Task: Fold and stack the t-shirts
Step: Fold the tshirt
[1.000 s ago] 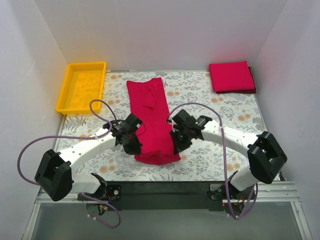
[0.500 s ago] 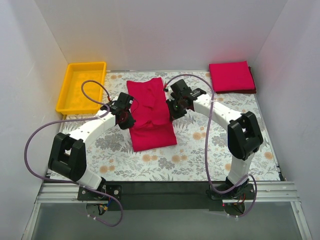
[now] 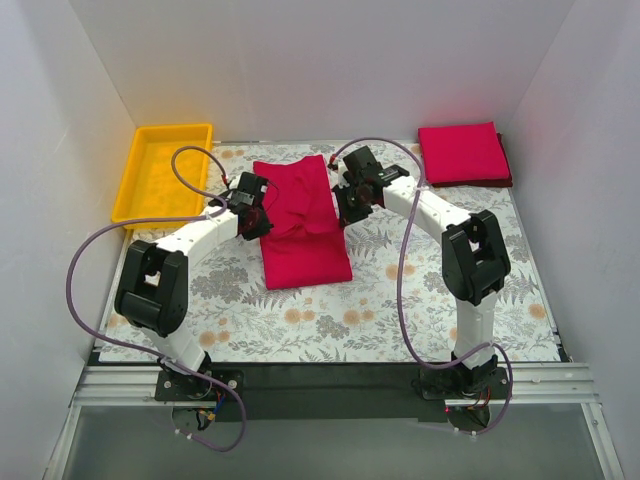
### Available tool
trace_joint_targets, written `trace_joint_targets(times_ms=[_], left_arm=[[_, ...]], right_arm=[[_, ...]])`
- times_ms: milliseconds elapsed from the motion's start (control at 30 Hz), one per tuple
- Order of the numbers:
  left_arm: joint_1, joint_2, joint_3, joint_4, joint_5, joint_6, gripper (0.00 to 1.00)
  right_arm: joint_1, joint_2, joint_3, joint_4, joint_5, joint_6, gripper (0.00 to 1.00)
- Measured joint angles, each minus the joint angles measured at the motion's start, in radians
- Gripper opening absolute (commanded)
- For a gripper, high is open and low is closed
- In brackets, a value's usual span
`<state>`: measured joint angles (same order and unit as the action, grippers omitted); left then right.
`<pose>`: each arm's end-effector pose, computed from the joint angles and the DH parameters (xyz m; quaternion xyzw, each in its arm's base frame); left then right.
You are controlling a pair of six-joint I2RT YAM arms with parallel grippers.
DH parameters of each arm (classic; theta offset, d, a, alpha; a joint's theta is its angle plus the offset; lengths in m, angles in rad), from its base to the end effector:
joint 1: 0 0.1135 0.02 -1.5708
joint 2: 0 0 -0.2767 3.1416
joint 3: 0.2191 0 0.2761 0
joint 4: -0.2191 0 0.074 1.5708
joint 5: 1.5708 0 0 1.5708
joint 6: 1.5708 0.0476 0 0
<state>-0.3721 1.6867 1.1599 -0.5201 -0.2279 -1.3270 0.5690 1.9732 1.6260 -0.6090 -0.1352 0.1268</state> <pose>0.3536 -0.1264 0.2005 -0.4671 0.8388 -0.1207 0.2524 0.3942 0.2597 0.2338 -0.2285 0.9233 0.1634 0.2618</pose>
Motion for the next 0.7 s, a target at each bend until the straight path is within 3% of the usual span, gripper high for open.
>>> trace_joint_targets(times_ms=[700], left_arm=[[0.026, 0.140, 0.003, 0.119, 0.006, 0.021, 0.00]], right_arm=[[-0.019, 0.114, 0.014, 0.090, 0.027, -0.001, 0.01]])
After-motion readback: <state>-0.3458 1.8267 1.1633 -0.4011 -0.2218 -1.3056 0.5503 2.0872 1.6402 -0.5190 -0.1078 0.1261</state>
